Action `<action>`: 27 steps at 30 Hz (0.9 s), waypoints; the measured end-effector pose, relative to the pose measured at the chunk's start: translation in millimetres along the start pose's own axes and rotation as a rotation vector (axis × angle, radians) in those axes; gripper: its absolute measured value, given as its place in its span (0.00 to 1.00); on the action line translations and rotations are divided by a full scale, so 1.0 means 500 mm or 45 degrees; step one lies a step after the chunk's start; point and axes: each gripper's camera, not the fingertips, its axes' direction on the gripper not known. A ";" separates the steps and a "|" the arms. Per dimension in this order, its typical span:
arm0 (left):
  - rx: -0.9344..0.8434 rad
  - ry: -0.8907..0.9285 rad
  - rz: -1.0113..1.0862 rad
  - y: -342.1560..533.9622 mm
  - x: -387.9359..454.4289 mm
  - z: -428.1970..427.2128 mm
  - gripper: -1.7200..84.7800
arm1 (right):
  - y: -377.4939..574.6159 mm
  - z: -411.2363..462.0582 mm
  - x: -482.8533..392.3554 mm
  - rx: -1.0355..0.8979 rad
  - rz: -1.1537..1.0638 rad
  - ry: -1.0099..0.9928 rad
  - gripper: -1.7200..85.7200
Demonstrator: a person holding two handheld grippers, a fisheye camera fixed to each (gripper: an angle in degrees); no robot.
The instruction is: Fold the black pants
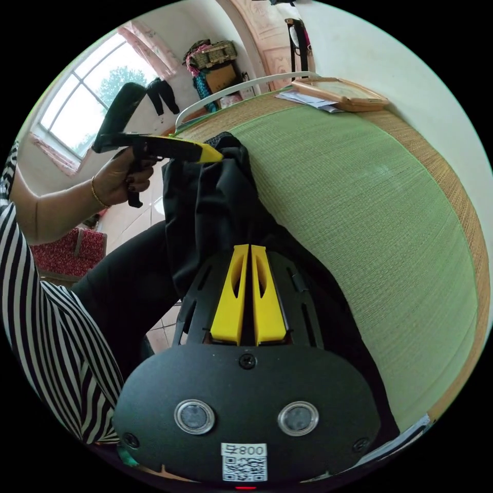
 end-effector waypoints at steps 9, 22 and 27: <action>-0.414 -0.169 0.276 -0.031 0.079 0.178 0.06 | 0.027 0.033 -0.032 -0.030 -0.038 -0.034 0.03; -0.375 -0.107 0.161 0.013 0.053 0.198 0.02 | -0.026 -0.054 0.125 0.094 0.015 -0.094 0.12; -0.324 -0.043 0.123 0.025 0.045 0.185 0.04 | -0.084 0.038 0.107 -0.086 -0.164 -0.064 0.15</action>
